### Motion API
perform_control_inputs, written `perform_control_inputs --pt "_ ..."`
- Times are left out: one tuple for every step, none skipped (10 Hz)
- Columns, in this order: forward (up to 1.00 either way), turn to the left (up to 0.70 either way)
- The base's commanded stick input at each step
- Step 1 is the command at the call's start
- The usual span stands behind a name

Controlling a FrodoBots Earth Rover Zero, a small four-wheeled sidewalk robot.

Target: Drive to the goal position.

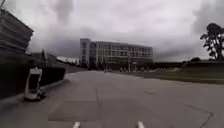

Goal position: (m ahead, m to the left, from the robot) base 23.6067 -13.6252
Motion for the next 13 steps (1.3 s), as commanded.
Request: perform_control_inputs --pt "1.00 0.00" --pt "1.00 0.00" --pt "1.00 0.00" --pt "1.00 0.00" --pt "1.00 0.00" --pt "1.00 0.00" --pt "1.00 0.00" --pt "1.00 0.00" --pt "1.00 0.00" --pt "1.00 0.00" --pt "1.00 0.00" --pt "1.00 0.00" --pt "1.00 0.00"
